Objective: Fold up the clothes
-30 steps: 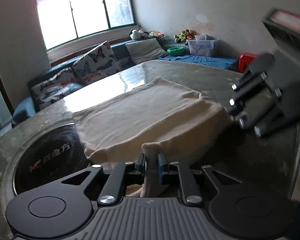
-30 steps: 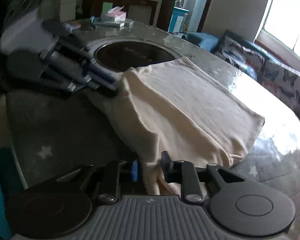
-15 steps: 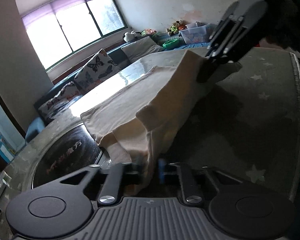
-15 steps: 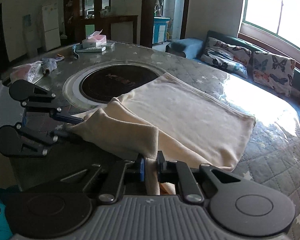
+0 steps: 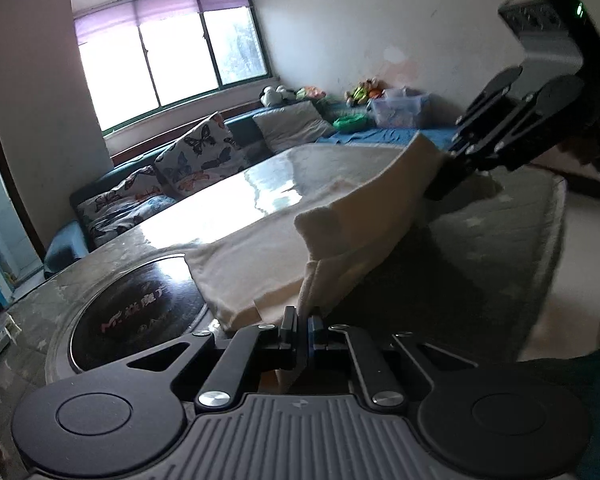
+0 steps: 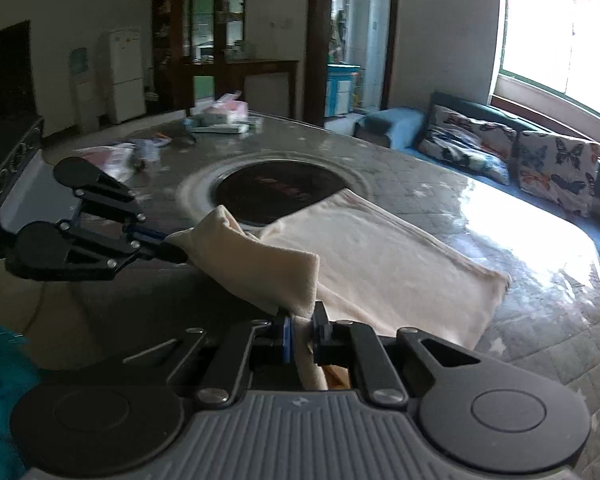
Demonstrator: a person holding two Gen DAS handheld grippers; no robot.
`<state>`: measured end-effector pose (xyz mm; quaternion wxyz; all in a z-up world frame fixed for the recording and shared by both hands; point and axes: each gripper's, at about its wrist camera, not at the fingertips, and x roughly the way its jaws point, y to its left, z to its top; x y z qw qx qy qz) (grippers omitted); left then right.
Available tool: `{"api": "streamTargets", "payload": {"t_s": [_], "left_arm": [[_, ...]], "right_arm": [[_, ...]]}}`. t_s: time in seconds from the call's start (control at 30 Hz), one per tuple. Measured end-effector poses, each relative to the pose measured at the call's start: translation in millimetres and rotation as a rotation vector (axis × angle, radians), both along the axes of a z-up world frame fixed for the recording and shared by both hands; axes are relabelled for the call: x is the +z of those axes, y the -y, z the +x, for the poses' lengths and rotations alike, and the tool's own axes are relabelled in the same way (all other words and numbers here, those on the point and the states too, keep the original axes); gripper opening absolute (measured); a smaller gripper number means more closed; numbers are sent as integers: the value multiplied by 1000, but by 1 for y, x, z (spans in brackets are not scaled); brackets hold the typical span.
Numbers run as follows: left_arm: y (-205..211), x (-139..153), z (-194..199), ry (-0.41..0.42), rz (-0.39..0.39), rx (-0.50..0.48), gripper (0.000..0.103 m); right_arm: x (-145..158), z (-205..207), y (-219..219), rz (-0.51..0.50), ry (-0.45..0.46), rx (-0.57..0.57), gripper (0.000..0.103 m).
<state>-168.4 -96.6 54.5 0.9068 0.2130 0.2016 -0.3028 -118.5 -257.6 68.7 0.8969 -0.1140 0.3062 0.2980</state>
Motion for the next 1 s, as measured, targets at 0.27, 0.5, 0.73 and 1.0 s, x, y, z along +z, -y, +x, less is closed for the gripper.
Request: {"api": "streamTargets", "payload": {"t_s": [0.27, 0.5, 0.73, 1.0], "left_arm": [[-7, 22, -14, 17, -48, 1, 5], [10, 35, 44, 49, -57, -1, 5], [43, 19, 130, 25, 0, 32, 5], [66, -26, 211, -90, 45, 132, 11]], "right_arm": [[17, -32, -3, 17, -38, 22, 8], [27, 5, 15, 51, -21, -77, 8], [20, 82, 30, 47, -43, -187, 8], [-36, 154, 49, 45, -143, -372, 13]]}}
